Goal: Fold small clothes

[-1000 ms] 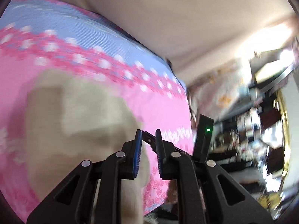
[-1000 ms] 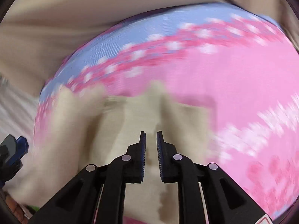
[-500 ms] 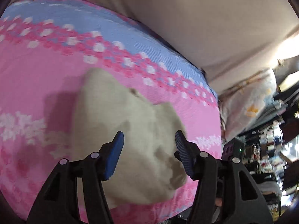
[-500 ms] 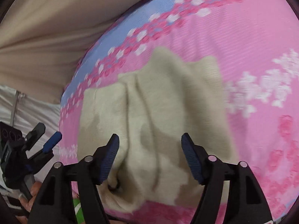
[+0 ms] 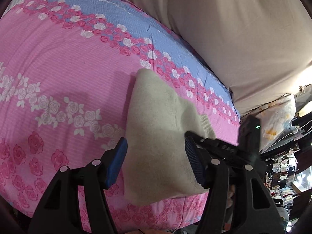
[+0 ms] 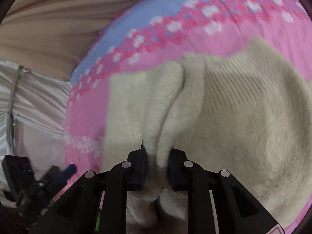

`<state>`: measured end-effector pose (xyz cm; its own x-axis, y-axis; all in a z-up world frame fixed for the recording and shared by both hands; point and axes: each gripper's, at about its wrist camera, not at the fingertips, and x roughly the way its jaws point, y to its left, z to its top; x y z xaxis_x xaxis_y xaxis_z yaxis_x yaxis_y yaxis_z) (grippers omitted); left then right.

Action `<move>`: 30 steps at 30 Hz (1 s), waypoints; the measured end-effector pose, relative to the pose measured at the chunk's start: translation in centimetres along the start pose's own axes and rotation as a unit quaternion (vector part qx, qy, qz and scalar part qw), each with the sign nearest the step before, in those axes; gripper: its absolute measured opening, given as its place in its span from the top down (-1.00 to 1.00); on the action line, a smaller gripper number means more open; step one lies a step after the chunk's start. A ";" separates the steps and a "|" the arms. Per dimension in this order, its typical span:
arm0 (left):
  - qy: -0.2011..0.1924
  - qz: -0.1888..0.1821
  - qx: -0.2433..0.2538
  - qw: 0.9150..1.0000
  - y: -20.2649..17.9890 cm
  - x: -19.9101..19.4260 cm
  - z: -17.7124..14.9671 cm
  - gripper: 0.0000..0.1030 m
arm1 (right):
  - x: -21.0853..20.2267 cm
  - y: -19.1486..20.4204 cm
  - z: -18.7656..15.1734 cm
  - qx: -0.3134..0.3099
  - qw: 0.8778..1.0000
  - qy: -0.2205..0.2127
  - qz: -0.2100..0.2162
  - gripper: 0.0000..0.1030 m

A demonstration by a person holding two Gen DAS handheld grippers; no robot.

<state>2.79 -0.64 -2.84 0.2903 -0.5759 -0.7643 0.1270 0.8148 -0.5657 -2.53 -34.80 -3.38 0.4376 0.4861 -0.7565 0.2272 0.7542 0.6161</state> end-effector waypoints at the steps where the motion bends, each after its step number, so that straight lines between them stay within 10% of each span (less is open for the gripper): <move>1: -0.001 -0.002 0.004 1.000 -0.3 -0.1 0.1 -0.15 | -1.9 0.7 0.4 -0.007 1.000 -0.017 0.011 0.70; 7: 0.005 -0.025 0.028 0.999 -2.4 0.3 0.3 -0.35 | -11.8 -3.9 0.1 0.005 0.996 -0.085 -0.026 0.69; 13: 0.082 -0.038 0.063 0.994 -5.1 4.3 -1.8 -0.35 | -7.3 -17.2 -3.8 0.115 0.988 -0.021 -0.103 0.61; 16: 0.133 -0.029 0.111 0.984 -6.6 6.1 -3.6 -0.37 | -8.9 -17.9 -4.8 0.154 0.985 -0.064 -0.032 0.48; 22: 0.192 -0.014 0.245 0.950 -7.7 6.6 -8.8 -0.55 | -12.3 -16.9 -7.7 0.129 0.988 -0.071 -0.041 0.12; 28: 0.129 0.062 0.357 0.923 -8.2 7.1 -13.3 -0.60 | -11.6 -16.9 -12.4 0.136 0.990 -0.021 -0.018 -0.24; 30: 0.099 0.069 0.361 0.925 -8.4 8.0 -13.5 -0.11 | -10.1 -16.3 -12.6 0.115 0.993 -0.008 -0.029 -0.16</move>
<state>-8.82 -13.00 -8.35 0.1814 -0.4053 -0.8960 0.7217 0.6738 -0.1587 -21.62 -46.43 -8.59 0.4319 0.4356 -0.7897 0.4447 0.6590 0.6067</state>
